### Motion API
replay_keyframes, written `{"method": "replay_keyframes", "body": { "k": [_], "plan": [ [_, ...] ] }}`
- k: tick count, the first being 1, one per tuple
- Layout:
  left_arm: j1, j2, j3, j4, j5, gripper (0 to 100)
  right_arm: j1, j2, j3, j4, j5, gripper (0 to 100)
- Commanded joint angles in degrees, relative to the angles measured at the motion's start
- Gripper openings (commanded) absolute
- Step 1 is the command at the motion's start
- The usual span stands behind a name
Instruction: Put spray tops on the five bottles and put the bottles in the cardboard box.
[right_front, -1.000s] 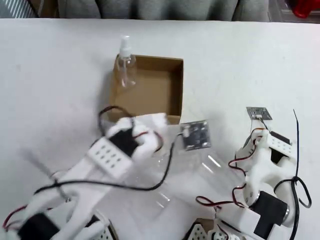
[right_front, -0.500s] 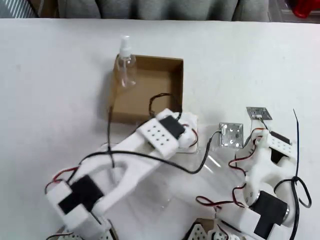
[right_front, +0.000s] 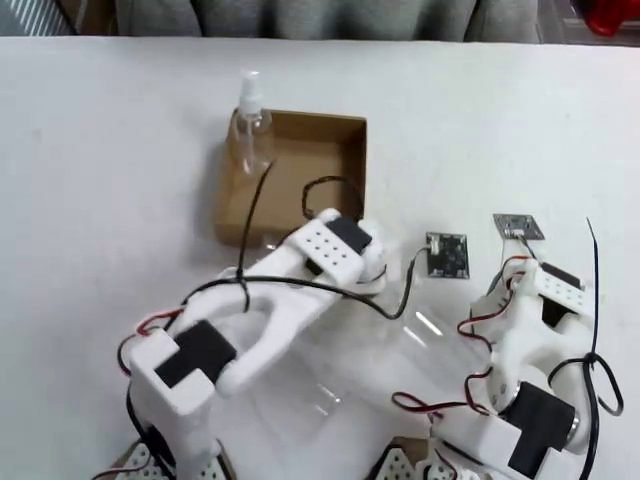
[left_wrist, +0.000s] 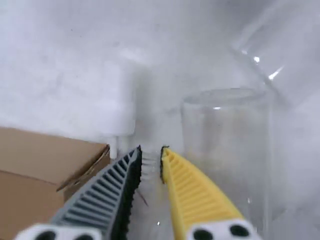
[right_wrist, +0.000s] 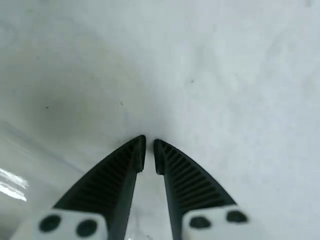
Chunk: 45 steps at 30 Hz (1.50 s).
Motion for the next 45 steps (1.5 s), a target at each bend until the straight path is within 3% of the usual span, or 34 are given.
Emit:
{"method": "replay_keyframes", "body": {
  "k": [1,10,20,30,36,40,45],
  "plan": [
    [-1.98,-0.84,-3.16,3.34,0.35,7,0.04,0.31,-2.29,0.57,-0.70,1.6],
    [-8.75,-0.84,-2.81,4.40,0.35,7,0.04,0.31,-2.29,0.57,-0.70,1.6],
    [-11.03,-1.27,-3.34,7.74,0.26,2,0.04,0.31,-2.29,0.57,-0.70,1.6],
    [-16.13,-11.12,2.99,9.76,0.26,2,0.04,0.31,-2.29,0.57,-0.70,1.6],
    [-19.65,-15.43,10.55,9.67,-6.59,2,0.04,0.31,-2.20,0.57,-0.70,1.6],
    [-21.41,-17.71,10.99,9.67,-6.95,2,-0.22,0.31,-2.20,0.57,-0.70,1.6],
    [-21.58,-24.13,9.85,10.81,-6.77,9,-1.19,0.31,-2.11,0.57,-0.70,1.6]
  ]
}}
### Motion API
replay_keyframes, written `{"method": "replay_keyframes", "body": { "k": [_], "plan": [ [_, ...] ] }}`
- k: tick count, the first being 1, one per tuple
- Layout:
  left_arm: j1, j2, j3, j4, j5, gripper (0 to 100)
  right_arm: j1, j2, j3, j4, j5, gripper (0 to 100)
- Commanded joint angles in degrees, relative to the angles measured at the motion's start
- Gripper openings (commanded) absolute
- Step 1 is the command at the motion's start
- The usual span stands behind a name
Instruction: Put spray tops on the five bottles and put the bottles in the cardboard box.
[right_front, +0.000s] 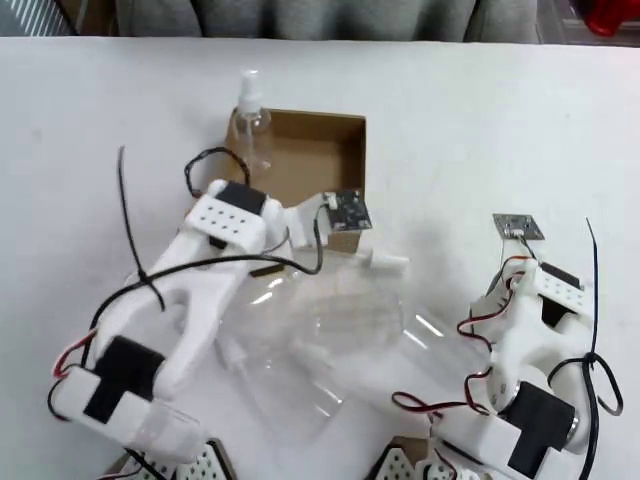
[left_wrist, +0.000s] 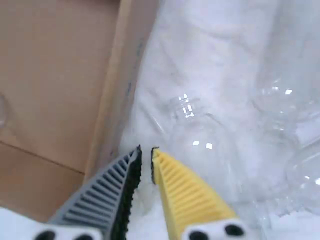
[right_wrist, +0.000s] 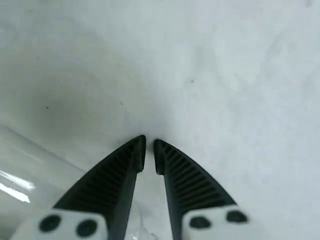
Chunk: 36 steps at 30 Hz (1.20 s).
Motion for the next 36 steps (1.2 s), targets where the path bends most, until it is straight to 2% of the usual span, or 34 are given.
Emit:
{"method": "replay_keyframes", "body": {
  "k": [1,6,12,17,27,36],
  "plan": [
    [-0.40,-8.22,-2.11,2.73,-0.44,11,-1.10,0.31,-2.11,0.66,-0.70,1.6],
    [1.27,-9.80,-2.20,7.21,-0.44,20,-1.10,0.31,-2.11,0.66,-0.70,1.6],
    [2.51,-9.63,-2.29,9.49,-0.44,22,-1.10,0.31,-2.11,0.66,-0.70,1.6],
    [2.51,-9.54,-2.64,12.31,0.70,31,-1.10,0.31,-2.11,0.66,-0.70,1.6],
    [2.15,5.76,-13.36,11.69,5.54,31,-1.10,0.31,-2.11,0.66,-0.62,1.6],
    [1.89,14.37,-17.76,11.52,5.71,31,-1.10,0.31,-2.11,0.66,-0.26,1.6]
  ]
}}
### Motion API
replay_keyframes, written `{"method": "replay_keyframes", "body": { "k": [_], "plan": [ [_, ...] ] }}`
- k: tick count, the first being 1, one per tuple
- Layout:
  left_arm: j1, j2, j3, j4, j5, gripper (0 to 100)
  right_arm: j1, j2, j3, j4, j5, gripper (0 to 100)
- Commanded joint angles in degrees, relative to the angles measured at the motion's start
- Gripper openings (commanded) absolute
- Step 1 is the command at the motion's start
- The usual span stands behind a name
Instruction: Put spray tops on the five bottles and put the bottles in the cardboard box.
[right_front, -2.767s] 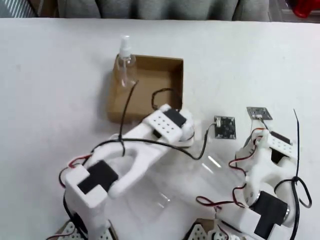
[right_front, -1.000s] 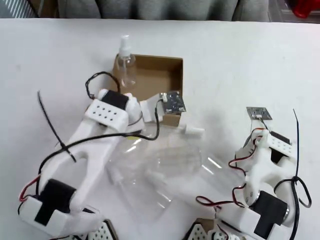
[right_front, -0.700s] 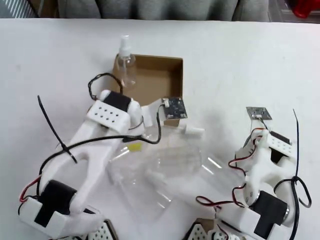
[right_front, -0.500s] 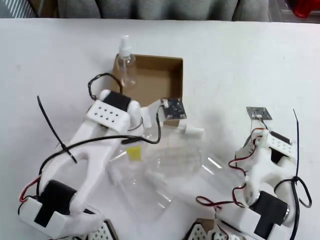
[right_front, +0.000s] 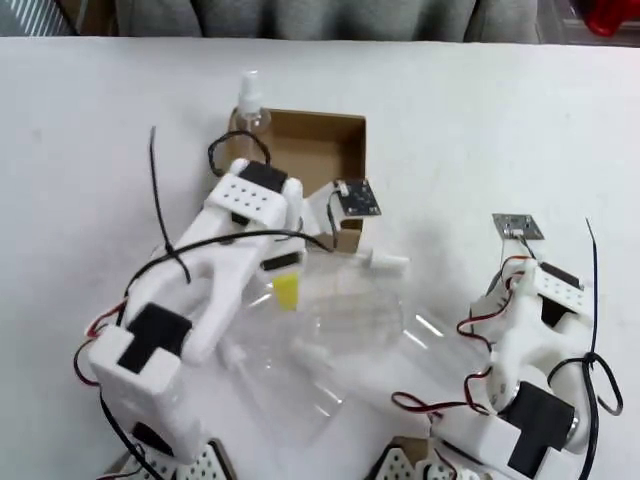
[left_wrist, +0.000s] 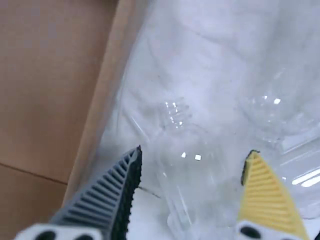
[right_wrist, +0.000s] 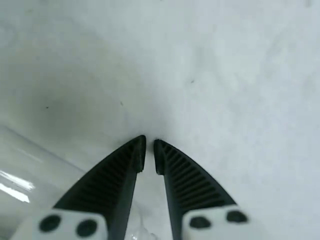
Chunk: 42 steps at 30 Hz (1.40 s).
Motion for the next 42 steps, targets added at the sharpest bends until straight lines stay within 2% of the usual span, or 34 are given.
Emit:
{"method": "replay_keyframes", "body": {
  "k": [1,8,14,19,25,29,39,42],
  "plan": [
    [0.40,1.19,-3.34,0.35,0.44,31,-1.01,0.31,-2.11,0.66,-0.26,1.6],
    [-0.31,2.51,-3.25,0.26,0.26,31,-1.01,0.31,-2.11,0.66,-0.18,1.6],
    [-3.91,2.59,-2.81,0.26,0.18,31,-0.92,0.31,-2.11,0.66,-0.18,1.6],
    [-5.49,2.59,-0.62,0.09,-2.64,31,-0.92,0.31,-2.11,0.66,-0.18,1.6],
    [-4.70,2.59,5.89,-7.56,-2.20,31,-0.92,0.31,-2.11,0.66,-0.18,1.6],
    [-5.05,2.15,6.86,-8.35,-2.11,30,-0.92,0.31,-2.11,0.66,-0.18,1.6],
    [-4.70,2.42,7.38,-7.03,-2.64,9,-0.92,0.31,-2.11,0.66,-0.18,1.6],
    [-4.62,2.15,8.53,-5.63,-6.07,2,-0.92,0.31,-2.11,0.66,-0.18,1.6]
  ]
}}
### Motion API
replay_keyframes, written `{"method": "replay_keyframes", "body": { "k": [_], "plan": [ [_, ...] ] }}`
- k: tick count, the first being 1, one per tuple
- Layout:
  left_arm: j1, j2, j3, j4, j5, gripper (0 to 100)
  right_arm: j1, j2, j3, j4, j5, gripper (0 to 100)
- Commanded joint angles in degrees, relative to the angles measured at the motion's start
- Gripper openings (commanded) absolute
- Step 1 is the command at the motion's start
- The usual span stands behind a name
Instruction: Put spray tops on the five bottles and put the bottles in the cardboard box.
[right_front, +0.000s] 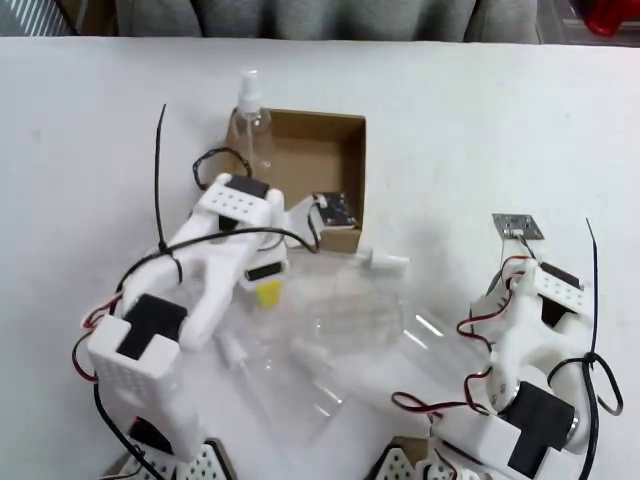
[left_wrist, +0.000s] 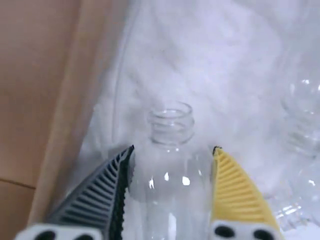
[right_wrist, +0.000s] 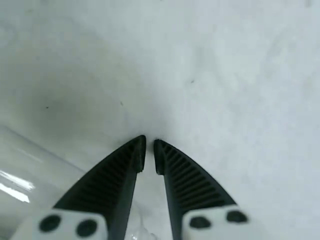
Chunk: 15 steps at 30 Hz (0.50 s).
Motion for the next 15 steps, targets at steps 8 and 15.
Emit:
{"method": "replay_keyframes", "body": {
  "k": [8,15],
  "plan": [
    [-0.13,-1.19,1.85,4.92,-4.92,2,-0.92,0.22,-2.11,0.66,-0.26,1.6],
    [1.01,-1.36,1.67,8.00,-5.19,2,-0.92,0.22,-2.11,0.66,-0.26,1.6]
  ]
}}
